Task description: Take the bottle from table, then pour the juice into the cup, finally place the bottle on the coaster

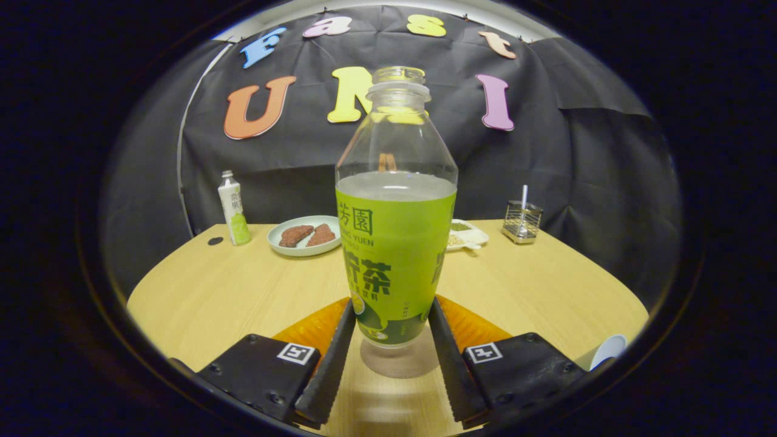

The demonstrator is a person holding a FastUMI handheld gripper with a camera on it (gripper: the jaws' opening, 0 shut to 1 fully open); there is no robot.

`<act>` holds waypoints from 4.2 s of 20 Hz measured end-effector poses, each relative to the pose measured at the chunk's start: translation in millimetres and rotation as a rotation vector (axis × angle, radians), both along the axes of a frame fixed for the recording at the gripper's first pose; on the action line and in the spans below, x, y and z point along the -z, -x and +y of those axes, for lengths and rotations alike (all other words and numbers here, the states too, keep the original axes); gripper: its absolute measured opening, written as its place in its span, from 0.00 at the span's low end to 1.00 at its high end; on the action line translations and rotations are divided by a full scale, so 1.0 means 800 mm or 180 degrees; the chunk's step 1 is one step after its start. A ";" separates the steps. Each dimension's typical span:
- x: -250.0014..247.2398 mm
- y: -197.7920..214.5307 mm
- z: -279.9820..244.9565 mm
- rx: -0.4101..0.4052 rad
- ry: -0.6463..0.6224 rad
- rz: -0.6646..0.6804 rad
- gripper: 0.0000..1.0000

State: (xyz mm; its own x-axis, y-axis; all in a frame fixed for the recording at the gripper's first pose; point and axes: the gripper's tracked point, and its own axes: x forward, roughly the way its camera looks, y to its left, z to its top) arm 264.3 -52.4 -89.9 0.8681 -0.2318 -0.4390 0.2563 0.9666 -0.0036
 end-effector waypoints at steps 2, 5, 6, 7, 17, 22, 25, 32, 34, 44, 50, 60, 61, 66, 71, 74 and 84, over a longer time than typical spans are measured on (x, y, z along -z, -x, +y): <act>0.006 0.000 -0.002 -0.0005 -0.0009 0.0031 0.77; 0.009 -0.002 -0.005 -0.0001 -0.0017 0.0048 0.78; 0.011 -0.003 -0.005 -0.0004 -0.0024 0.0052 0.78; 0.014 -0.003 -0.007 -0.0012 -0.0033 0.0072 0.78; 0.043 -0.002 -0.014 -0.0039 -0.0037 0.0273 0.80; 0.041 -0.003 -0.011 -0.0075 -0.0048 0.0253 0.81; 0.041 0.001 -0.009 -0.0081 -0.0057 0.0247 0.82; 0.038 0.012 -0.005 -0.0109 -0.0115 0.0255 0.84; 0.037 0.016 -0.006 -0.0107 -0.0105 0.0268 0.84; 0.034 0.042 -0.004 -0.0108 -0.0070 0.0281 0.96; -0.017 0.095 -0.007 -0.0087 0.0138 -0.0007 0.96; -0.160 0.207 0.003 -0.0058 0.0310 -0.0897 1.00; -0.167 0.218 0.006 -0.0060 0.0314 -0.0947 1.00; -0.179 0.263 0.006 -0.0061 0.0278 -0.1130 1.00; -0.169 0.293 0.005 -0.0099 0.0227 -0.1225 1.00; -0.162 0.301 0.004 -0.0128 0.0278 -0.1218 1.00; -0.140 0.301 0.005 -0.0197 0.0352 -0.1154 1.00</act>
State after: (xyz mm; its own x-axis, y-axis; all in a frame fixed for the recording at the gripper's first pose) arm 23.4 -48.6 22.3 0.9762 -0.2028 -0.0763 0.2012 0.9791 -0.0286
